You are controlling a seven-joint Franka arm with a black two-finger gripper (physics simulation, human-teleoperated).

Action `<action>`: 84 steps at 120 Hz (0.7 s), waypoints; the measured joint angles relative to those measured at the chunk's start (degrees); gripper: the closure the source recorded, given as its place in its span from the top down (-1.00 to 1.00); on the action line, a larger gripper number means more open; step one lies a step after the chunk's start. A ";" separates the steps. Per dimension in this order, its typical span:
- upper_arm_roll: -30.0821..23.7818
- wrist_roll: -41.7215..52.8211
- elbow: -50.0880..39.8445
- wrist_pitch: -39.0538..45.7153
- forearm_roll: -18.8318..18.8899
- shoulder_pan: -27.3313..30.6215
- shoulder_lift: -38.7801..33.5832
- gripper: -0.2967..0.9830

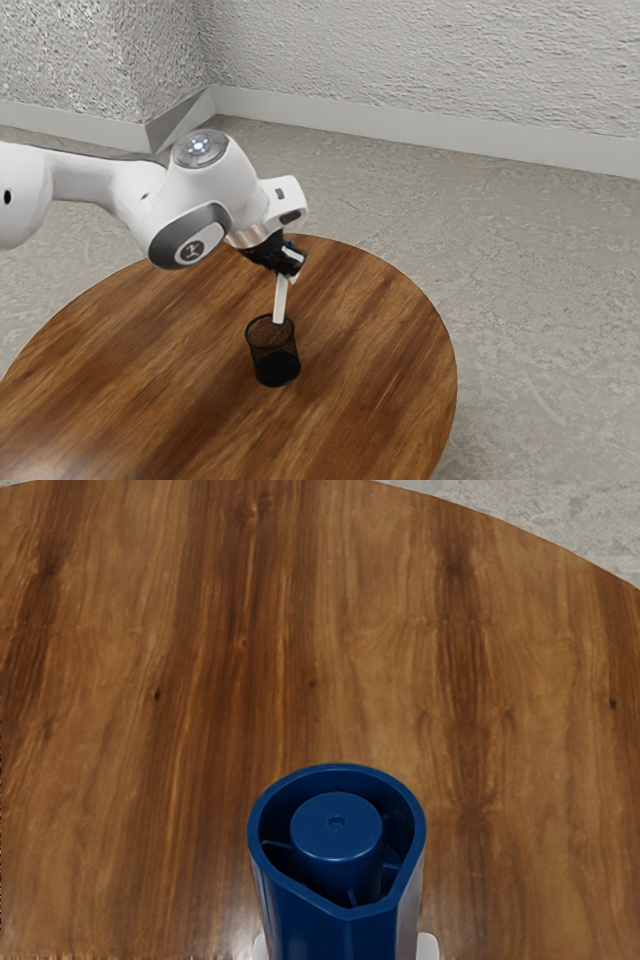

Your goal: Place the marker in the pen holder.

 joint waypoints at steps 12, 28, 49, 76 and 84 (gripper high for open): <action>1.14 -1.47 -0.58 -0.12 -0.01 -0.89 -0.29 -0.68; -1.86 -3.08 -1.18 -0.36 -0.04 2.45 -0.56 -0.68; -1.63 -3.26 -1.32 -0.96 -1.29 2.66 -1.05 -0.08; -0.95 -2.84 12.20 -10.04 -2.68 2.47 0.44 0.32; -0.17 -1.81 21.95 -19.40 -3.67 1.85 1.38 0.38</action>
